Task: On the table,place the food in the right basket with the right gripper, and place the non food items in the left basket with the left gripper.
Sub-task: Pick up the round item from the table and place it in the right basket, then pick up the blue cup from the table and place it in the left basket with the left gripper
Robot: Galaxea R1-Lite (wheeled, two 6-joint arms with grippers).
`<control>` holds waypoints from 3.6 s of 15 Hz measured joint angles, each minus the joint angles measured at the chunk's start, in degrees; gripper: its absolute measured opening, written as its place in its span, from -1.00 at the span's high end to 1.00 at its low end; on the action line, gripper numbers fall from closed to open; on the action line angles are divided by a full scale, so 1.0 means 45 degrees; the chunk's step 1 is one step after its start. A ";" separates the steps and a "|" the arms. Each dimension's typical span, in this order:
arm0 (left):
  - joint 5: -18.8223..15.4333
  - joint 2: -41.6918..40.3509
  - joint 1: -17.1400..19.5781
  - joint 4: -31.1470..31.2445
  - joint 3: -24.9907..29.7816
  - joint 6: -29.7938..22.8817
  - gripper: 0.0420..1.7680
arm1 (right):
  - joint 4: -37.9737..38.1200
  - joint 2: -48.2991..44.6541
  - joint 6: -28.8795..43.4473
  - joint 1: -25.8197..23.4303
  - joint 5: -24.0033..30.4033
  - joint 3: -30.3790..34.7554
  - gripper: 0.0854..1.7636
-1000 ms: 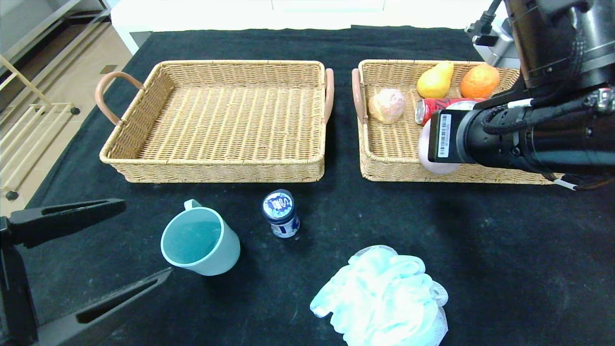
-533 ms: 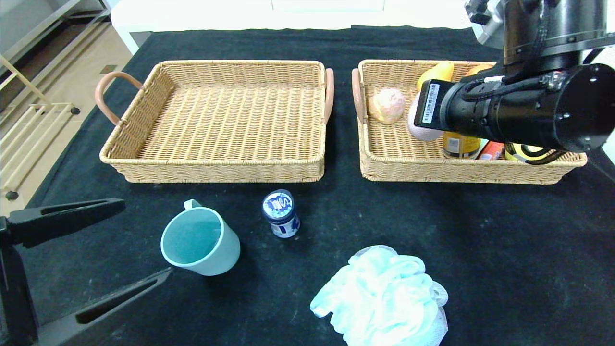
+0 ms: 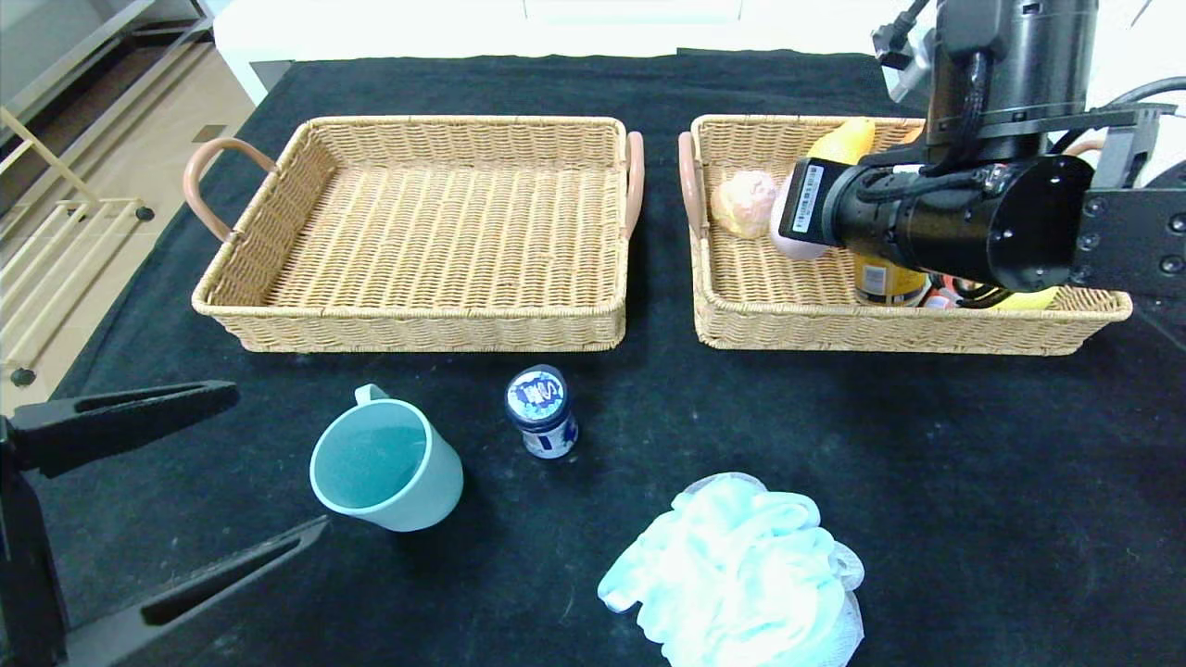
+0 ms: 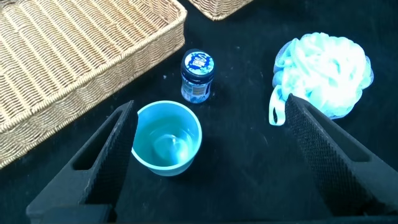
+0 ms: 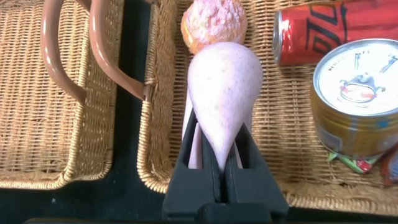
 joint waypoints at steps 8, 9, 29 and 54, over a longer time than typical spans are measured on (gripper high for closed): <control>-0.0003 -0.0033 0.0000 -0.0005 0.0019 -0.0005 -0.94 | -0.0192 0.0214 -0.0114 -0.0005 0.0014 0.0182 0.13; 0.0000 -0.0033 0.0000 -0.0005 0.0019 0.0000 -0.94 | -0.0192 0.0217 -0.0122 -0.0005 0.0008 0.0182 0.00; 0.0030 0.0084 0.0057 0.0144 -0.0016 -0.0060 -0.94 | -0.1690 -0.2609 -0.2192 0.1103 0.1355 0.4367 -0.86; 0.3281 0.0133 0.0008 0.3847 -0.1688 -0.0200 -0.94 | -0.7639 -0.8747 -0.4784 -0.0899 1.1532 1.5460 -0.92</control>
